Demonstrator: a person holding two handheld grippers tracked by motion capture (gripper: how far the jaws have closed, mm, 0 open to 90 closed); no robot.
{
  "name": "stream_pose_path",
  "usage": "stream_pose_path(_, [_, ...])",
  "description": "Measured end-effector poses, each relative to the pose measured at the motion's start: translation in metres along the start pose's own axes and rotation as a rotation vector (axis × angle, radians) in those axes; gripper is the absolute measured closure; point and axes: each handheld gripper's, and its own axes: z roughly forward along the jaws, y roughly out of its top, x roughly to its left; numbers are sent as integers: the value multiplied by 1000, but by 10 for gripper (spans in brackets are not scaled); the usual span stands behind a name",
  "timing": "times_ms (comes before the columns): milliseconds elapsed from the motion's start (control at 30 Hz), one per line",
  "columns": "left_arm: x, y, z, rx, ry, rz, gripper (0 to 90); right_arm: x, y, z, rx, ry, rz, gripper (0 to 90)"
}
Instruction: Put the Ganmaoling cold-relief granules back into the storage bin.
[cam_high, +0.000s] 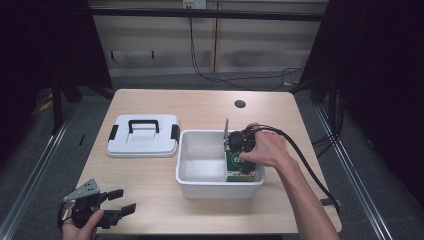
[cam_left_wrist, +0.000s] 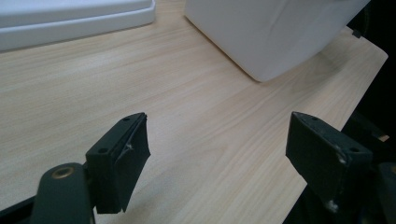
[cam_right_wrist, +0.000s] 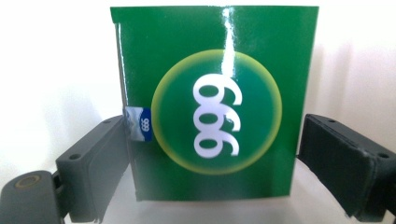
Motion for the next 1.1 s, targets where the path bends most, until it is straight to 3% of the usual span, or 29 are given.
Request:
stream_pose_path(333, [0,0,0,3,2,-1,213,5,-10,-17,-56,0,26,95])
stream_pose_path(533, [0,0,0,3,1,0,213,6,-19,-35,-195,18,54,89])
stream_pose_path(667, [0,0,1,4,2,1,213,9,-25,-42,-232,17,76,89])
stream_pose_path(1000, [0,0,1,5,9,0,213,15,-46,-55,-399,37,125,111])
stream_pose_path(1100, [0,0,0,4,9,2,213,18,-49,-59,-426,33,132,127])
